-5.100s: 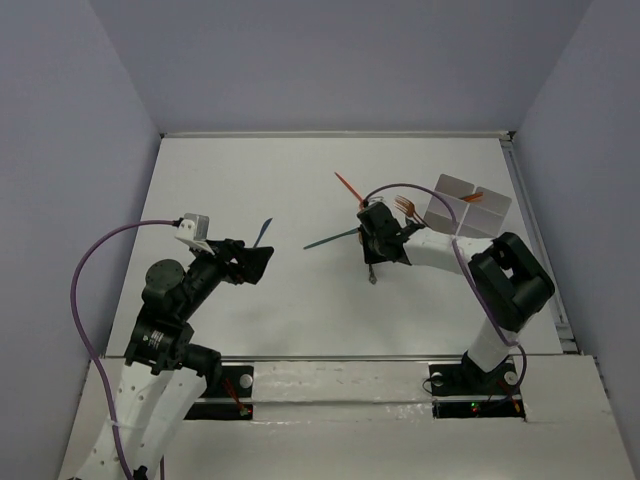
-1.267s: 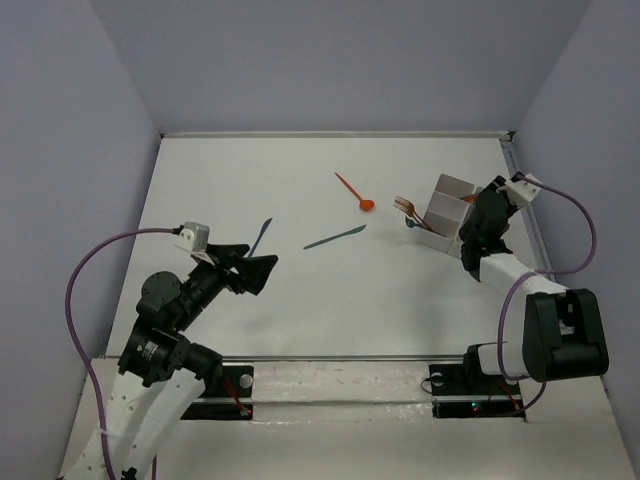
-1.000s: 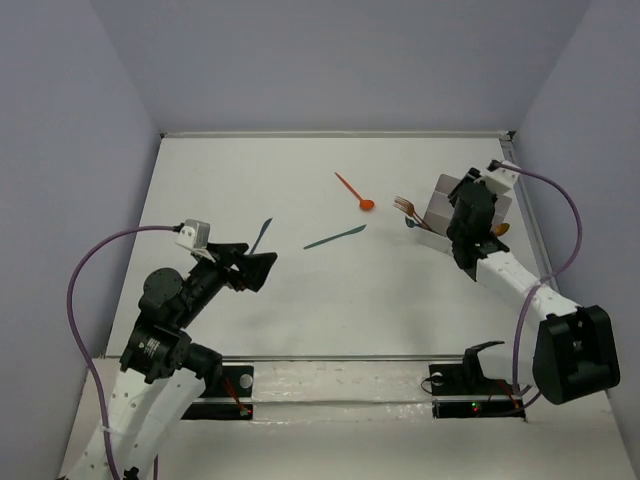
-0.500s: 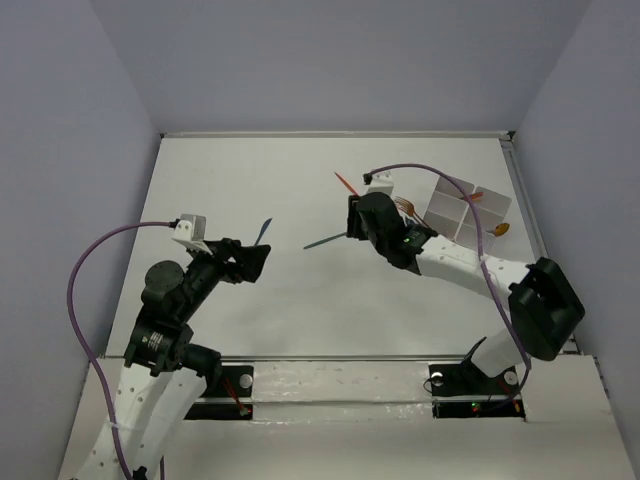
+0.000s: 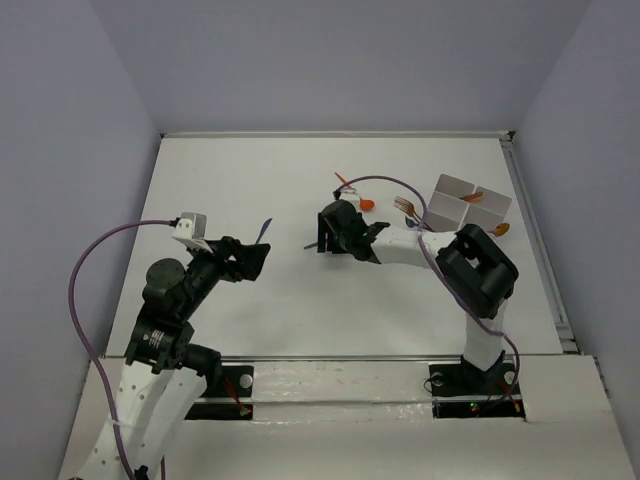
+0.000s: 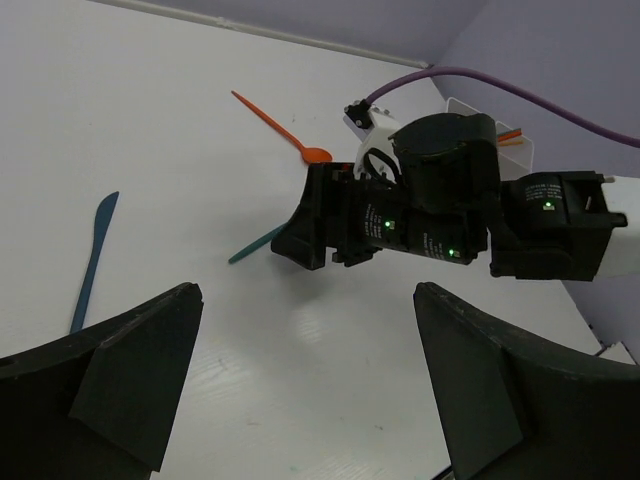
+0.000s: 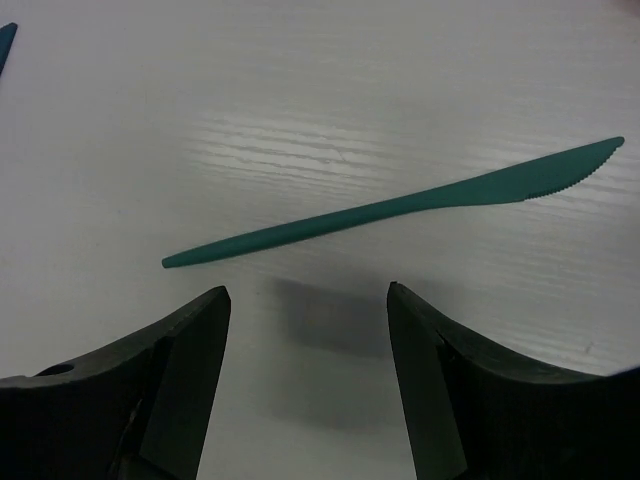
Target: Sort the eating utensils into containers
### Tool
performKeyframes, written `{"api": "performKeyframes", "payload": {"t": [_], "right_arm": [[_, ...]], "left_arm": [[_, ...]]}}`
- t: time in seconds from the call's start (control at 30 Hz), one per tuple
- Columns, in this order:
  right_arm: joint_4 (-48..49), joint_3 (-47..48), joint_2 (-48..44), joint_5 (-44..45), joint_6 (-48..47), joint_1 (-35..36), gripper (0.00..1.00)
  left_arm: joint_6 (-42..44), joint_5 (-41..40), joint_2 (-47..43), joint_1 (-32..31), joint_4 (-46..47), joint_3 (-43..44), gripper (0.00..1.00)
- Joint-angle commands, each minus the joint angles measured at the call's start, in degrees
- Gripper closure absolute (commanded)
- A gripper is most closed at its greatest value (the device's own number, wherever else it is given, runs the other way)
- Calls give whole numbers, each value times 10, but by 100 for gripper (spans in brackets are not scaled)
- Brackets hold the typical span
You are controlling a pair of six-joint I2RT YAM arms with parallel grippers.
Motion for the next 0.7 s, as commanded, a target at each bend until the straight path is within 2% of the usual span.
{"api": "performKeyframes", "payload": {"t": [0.0,0.4,0.67], "right_arm": [[2,44,24,17,40,2,30],[-47,111,97,60,58,-21,26],[-143,165,136,106,-11,-26,37]], "left_arm": [[5,9,-1,4,25,17,1],[4,10,-9,-1,24,17,1],[5,11,-13,-7,25,17,1]]}}
